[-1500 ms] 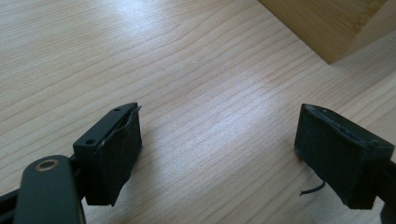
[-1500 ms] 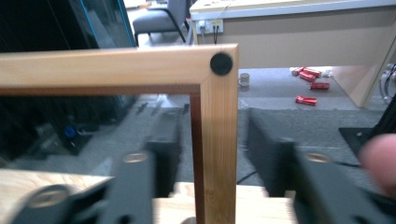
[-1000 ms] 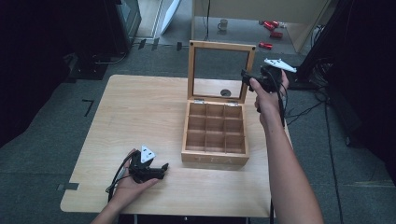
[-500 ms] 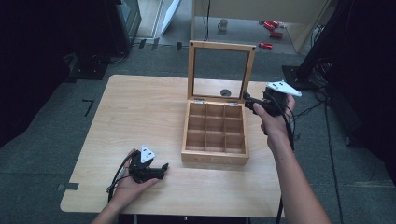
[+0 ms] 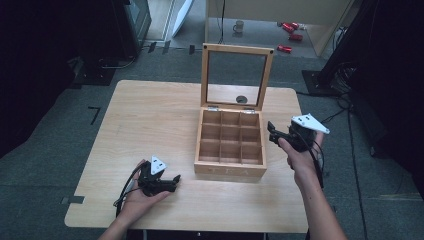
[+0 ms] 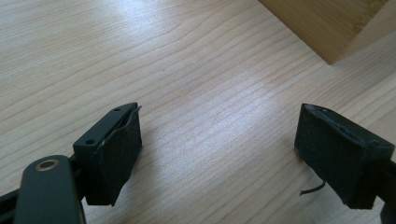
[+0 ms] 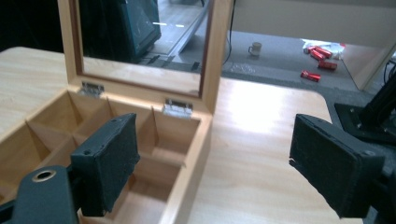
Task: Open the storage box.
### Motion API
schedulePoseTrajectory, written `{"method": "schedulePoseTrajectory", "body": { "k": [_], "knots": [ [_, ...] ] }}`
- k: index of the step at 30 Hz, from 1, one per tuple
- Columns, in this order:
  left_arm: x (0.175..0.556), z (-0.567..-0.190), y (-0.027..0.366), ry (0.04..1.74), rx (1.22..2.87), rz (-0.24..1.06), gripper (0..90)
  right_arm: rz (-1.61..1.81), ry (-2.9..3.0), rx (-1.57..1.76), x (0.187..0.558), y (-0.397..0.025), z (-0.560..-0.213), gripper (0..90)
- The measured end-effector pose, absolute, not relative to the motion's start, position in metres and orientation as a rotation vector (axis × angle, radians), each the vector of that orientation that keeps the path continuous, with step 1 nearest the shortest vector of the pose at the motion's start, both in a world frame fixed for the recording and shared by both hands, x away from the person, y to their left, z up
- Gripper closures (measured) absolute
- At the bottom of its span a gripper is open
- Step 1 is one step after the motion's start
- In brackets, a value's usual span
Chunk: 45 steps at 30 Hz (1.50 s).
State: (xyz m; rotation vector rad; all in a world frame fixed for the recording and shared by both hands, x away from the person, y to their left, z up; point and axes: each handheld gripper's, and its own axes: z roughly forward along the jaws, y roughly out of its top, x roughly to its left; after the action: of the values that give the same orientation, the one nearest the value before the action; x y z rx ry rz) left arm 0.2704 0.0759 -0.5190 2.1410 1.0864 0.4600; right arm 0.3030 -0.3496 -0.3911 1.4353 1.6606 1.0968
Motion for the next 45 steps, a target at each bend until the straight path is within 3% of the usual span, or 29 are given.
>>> {"method": "schedulePoseTrajectory", "body": {
  "k": [34, 45],
  "knots": [
    [0.270, -0.519, 0.075, 1.093, 2.137, 0.462, 15.1, 0.973, 1.768, 1.623, 0.208, -0.402, -0.505, 14.2],
    [0.270, -0.519, 0.075, 1.095, 2.137, 0.462, 15.1, 0.857, 1.839, 1.648, 0.193, -0.404, -0.524, 13.9]
  ]
}}
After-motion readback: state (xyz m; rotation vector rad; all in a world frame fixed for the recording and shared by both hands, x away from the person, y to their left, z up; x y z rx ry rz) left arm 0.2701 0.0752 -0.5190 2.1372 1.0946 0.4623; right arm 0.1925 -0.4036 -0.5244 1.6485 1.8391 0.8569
